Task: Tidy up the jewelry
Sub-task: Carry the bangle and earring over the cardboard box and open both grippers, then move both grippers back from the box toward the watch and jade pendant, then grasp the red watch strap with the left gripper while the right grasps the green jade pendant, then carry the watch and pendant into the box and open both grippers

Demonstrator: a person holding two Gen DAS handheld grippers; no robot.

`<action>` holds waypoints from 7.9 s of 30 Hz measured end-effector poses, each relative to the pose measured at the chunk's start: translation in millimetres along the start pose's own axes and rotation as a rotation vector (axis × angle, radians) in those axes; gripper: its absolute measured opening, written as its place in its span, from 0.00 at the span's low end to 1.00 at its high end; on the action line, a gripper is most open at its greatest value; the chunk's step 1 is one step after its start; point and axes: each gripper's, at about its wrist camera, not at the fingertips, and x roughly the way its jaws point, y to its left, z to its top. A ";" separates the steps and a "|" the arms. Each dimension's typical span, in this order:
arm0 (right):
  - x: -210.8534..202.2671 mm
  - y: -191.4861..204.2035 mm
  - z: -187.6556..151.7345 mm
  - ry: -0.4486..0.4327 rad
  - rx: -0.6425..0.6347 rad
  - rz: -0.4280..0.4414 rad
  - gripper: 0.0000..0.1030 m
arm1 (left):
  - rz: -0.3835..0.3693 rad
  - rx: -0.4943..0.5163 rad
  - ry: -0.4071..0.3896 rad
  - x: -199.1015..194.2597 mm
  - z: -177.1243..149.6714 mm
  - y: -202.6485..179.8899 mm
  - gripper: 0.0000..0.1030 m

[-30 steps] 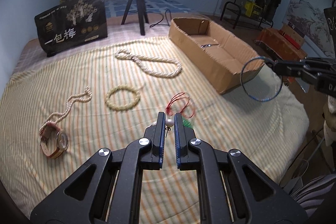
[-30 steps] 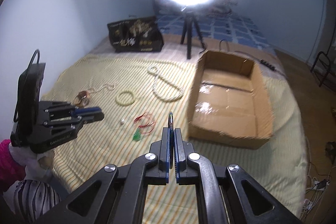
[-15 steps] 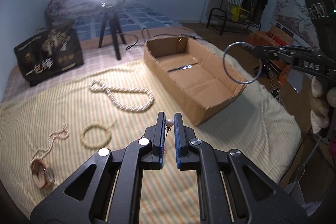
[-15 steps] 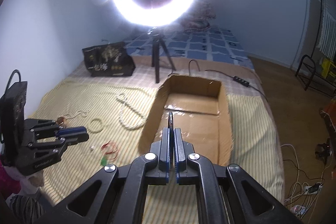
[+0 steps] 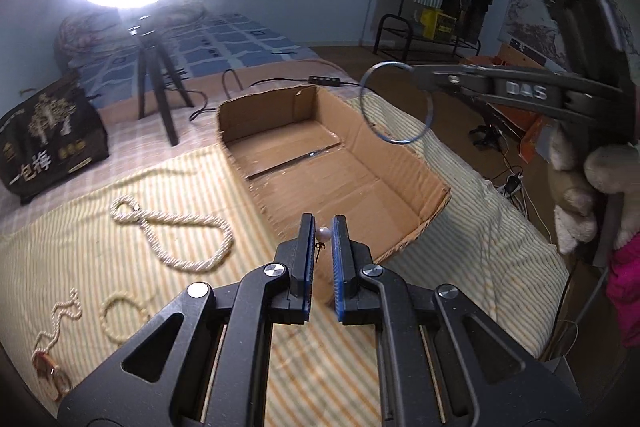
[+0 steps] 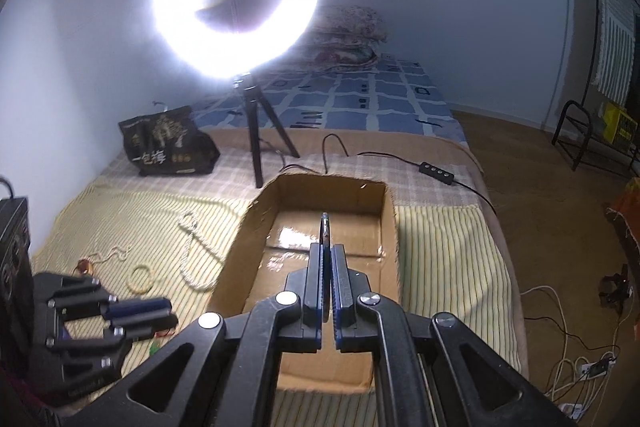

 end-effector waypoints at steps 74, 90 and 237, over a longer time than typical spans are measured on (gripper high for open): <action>-59.1 85.5 -6.1 -0.135 -0.049 0.045 1.00 | 0.274 -0.092 -0.092 -122.2 -38.1 80.4 0.69; -18.1 154.6 -64.0 0.087 -0.182 0.175 0.92 | 0.447 -0.270 -0.016 -172.7 -118.6 184.6 0.69; 10.7 22.4 45.6 -0.021 -0.053 0.069 0.16 | 0.003 -0.234 0.177 3.8 4.2 42.3 0.02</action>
